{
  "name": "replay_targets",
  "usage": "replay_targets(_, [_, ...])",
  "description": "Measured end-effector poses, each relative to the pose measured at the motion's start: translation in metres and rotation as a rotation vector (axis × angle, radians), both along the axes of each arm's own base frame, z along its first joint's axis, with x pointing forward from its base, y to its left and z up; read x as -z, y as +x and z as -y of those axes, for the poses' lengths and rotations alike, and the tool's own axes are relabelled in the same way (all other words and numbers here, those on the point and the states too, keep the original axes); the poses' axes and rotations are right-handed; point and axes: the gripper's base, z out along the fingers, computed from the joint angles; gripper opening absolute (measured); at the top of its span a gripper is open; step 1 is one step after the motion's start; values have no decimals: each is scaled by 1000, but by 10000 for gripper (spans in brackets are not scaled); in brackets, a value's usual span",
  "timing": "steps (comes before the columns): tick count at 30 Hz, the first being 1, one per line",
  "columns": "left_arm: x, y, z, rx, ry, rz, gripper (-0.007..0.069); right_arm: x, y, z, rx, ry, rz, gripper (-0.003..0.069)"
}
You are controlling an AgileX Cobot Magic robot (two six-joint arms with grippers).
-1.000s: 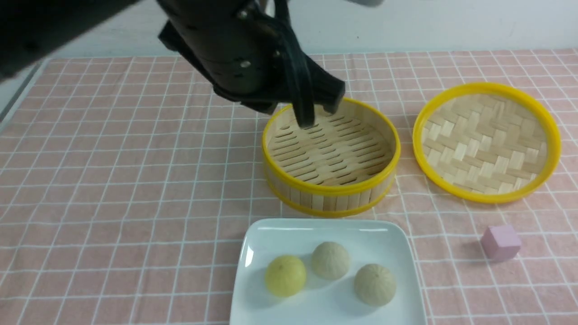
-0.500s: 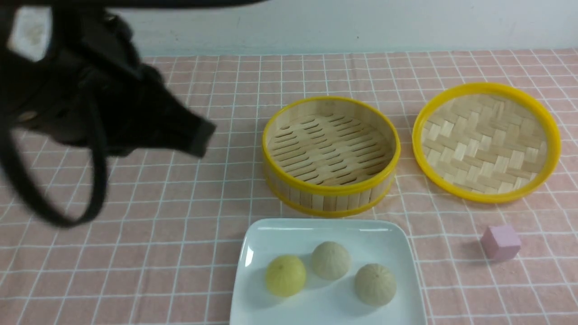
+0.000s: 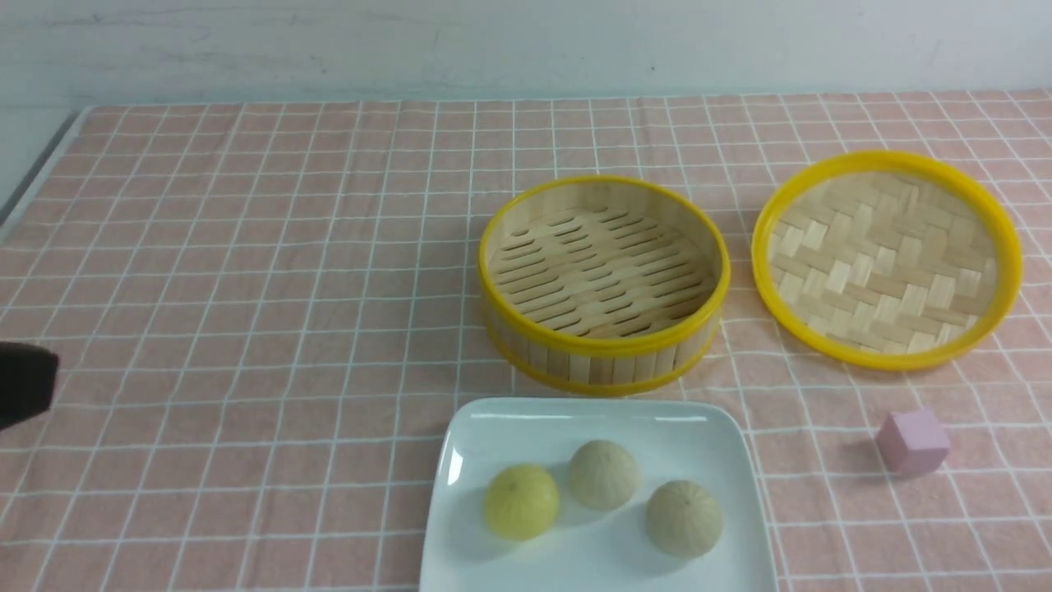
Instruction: Put the steamed buns into the plate on the pink tablecloth.
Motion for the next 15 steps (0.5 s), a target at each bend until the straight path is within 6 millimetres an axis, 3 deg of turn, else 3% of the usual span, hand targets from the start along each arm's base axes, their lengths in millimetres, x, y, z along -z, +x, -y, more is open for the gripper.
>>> replay_targets(5, [14, -18, -15, 13, -52, -29, 15, 0, 0, 0, -7, 0, 0, 119])
replay_targets(9, [42, -31, -23, 40, -81, -77, 16, 0, 0, 0, -8, 0, 0, 125])
replay_targets(10, [59, -35, -24, 61, -108, -67, 17, 0, 0, 0, -9, 0, 0, 128])
replay_targets(14, [97, -30, -12, 133, -240, 62, 20, 0, 0, 0, -10, 0, 0, 132])
replay_targets(15, [98, -29, -11, 137, -247, 69, 20, 0, 0, 0, -10, 0, 0, 132])
